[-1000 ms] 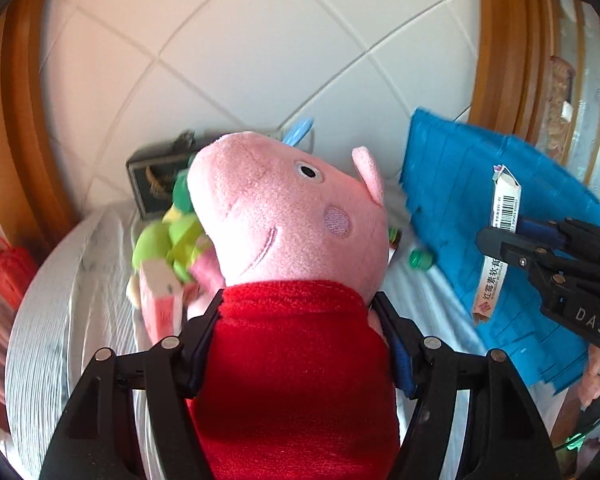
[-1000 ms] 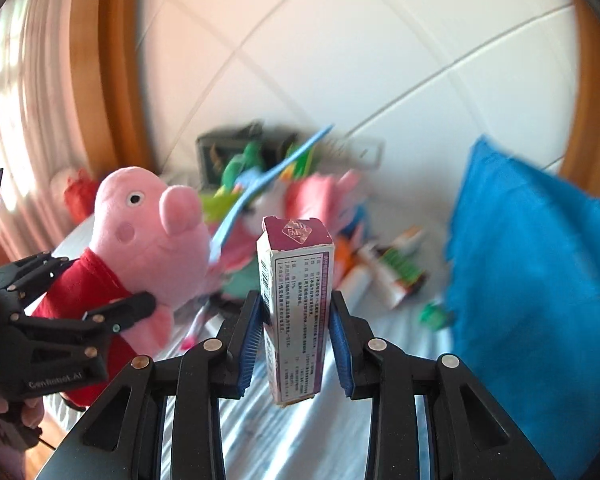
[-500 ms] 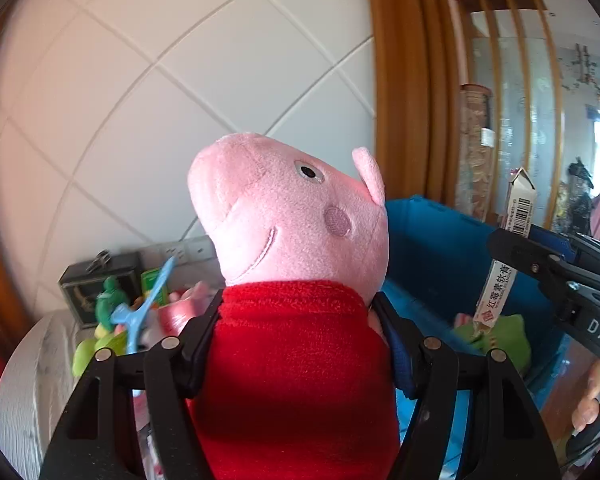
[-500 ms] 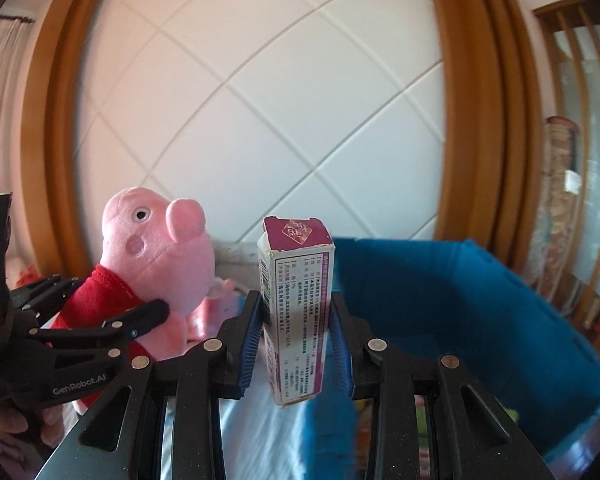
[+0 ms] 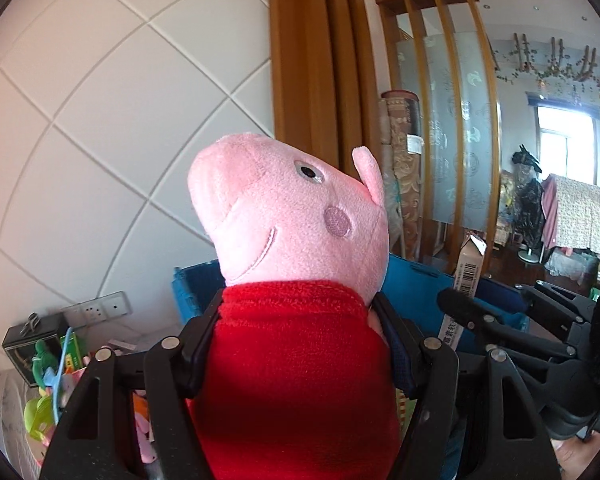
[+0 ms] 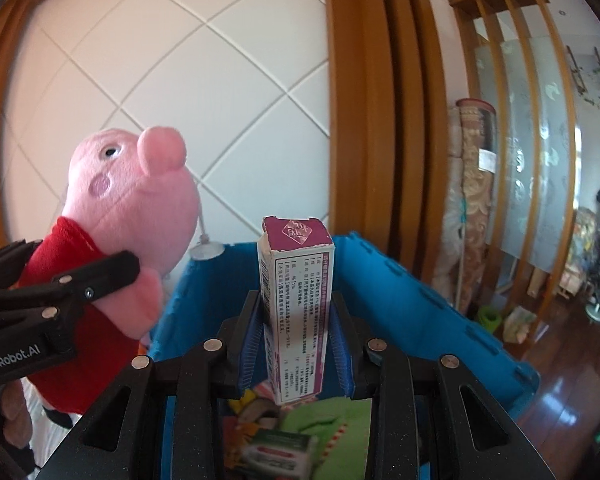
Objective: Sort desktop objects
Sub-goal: 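Carry the pig plush and white box into the blue crate and release both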
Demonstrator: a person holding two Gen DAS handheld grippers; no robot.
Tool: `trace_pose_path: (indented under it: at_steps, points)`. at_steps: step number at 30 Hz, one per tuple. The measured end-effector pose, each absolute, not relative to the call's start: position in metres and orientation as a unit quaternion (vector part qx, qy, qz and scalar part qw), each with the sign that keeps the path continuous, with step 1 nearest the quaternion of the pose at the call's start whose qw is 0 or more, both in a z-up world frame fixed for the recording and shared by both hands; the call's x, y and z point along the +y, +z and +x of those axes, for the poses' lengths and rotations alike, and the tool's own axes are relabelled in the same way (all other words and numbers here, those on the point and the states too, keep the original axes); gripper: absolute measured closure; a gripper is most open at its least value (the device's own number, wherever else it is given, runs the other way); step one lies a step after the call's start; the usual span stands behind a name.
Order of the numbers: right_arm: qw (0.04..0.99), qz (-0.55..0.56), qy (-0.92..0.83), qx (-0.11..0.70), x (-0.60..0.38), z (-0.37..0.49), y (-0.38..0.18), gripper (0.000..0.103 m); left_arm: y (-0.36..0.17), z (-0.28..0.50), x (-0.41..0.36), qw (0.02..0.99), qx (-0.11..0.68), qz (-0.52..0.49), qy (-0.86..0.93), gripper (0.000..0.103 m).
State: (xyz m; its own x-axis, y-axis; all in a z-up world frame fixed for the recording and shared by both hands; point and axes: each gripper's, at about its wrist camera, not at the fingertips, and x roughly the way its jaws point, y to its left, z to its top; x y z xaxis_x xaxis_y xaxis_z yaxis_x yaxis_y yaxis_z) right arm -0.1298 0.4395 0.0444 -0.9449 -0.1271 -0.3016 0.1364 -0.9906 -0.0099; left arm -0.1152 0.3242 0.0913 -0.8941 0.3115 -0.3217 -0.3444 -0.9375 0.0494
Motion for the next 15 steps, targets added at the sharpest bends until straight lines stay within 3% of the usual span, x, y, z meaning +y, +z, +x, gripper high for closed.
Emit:
trace_pose_path:
  at_steps: [15]
  points:
    - [0.033, 0.199, -0.979, 0.012, 0.505, -0.173, 0.013, 0.071, 0.068, -0.148, 0.392, 0.184, 0.095, -0.208, 0.956, 0.031]
